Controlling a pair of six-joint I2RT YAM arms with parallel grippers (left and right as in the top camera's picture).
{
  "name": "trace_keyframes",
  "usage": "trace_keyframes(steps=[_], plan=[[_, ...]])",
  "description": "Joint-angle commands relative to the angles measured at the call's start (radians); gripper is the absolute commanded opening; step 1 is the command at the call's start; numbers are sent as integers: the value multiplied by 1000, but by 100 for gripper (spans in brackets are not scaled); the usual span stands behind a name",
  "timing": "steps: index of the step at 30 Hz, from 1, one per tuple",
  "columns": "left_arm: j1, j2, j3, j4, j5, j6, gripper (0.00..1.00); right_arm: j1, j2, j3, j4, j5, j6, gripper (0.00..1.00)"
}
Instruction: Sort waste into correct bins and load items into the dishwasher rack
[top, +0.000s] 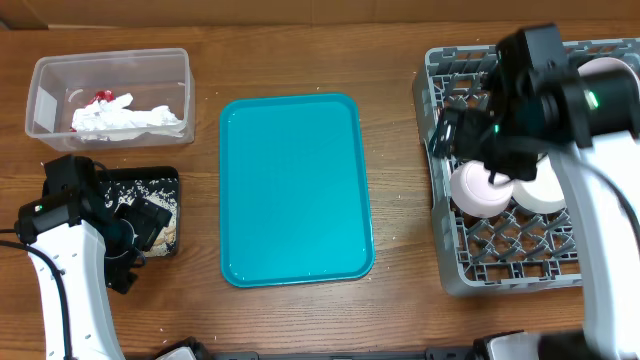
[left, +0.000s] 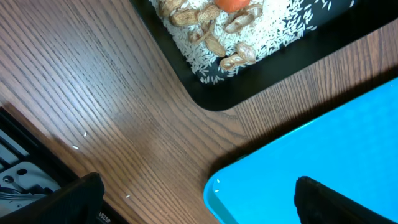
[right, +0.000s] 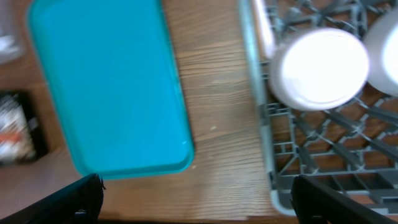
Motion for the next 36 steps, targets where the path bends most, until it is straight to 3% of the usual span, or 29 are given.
trace_keyframes(steps=[1, 4, 8, 22, 27, 31, 36], plan=[[1, -1, -2, 0, 0, 13, 100, 129, -160, -50, 6, 72, 82, 100], [1, -1, -2, 0, 0, 13, 100, 262, -290, -217, 45, 216, 249, 100], [1, -1, -2, 0, 0, 13, 100, 294, -321, -312, 51, 148, 254, 100], [1, -1, -2, 0, 0, 13, 100, 294, -279, -320, 35, 122, 254, 100], [1, -1, -2, 0, 0, 13, 100, 262, -396, -457, 297, 87, 135, 100], [1, -1, -2, 0, 0, 13, 100, 117, -641, -717, 479, -25, 99, 100], [1, -1, -2, 0, 0, 13, 100, -52, -996, -1056, 735, -246, -124, 100]])
